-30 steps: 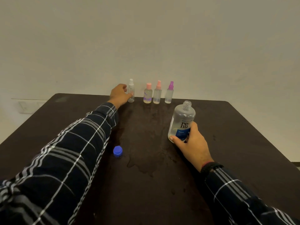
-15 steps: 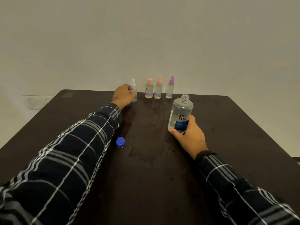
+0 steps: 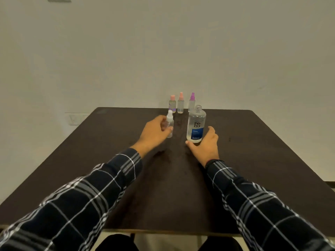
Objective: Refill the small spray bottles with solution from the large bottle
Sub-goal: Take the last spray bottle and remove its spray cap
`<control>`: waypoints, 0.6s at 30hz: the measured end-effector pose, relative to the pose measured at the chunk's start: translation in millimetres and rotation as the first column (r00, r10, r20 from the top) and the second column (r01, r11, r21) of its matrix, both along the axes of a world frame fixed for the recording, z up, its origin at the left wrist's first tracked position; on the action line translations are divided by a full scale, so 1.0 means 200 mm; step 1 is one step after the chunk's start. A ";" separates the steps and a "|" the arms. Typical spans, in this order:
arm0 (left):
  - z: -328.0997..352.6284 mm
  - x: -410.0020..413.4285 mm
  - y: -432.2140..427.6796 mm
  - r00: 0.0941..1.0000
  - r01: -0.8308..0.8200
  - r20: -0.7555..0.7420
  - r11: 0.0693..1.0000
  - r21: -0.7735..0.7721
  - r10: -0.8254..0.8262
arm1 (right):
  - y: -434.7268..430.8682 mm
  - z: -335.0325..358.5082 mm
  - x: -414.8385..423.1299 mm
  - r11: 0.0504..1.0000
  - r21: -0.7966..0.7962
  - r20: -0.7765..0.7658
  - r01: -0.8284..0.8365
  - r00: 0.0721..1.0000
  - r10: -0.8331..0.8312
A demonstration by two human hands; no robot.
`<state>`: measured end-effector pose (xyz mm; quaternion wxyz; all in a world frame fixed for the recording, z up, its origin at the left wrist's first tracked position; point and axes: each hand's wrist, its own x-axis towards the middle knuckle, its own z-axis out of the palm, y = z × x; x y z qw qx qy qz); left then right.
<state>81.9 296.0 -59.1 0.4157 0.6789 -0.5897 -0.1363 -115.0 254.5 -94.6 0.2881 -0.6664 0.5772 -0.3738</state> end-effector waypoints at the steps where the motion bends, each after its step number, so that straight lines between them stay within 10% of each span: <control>1: -0.03 -0.04 0.03 1.000 0.011 0.011 1.000 0.016 -0.011 | 0.05 -0.02 0.00 0.991 -0.117 -0.009 0.069 0.997 -0.071; 4: -0.11 -0.11 0.12 1.000 0.020 -0.002 0.997 0.069 -0.020 | 0.16 -0.01 0.01 0.956 -0.278 -0.012 0.098 0.994 -0.105; 10: -0.19 -0.21 0.22 0.987 -0.050 -0.149 0.998 0.026 0.054 | 0.23 0.10 0.08 0.948 -0.096 0.226 -0.305 0.920 0.319; 18: -0.21 -0.23 0.20 0.985 -0.084 -0.153 0.996 0.006 0.084 | 0.18 0.12 0.16 0.971 -0.057 0.196 -0.231 0.951 0.238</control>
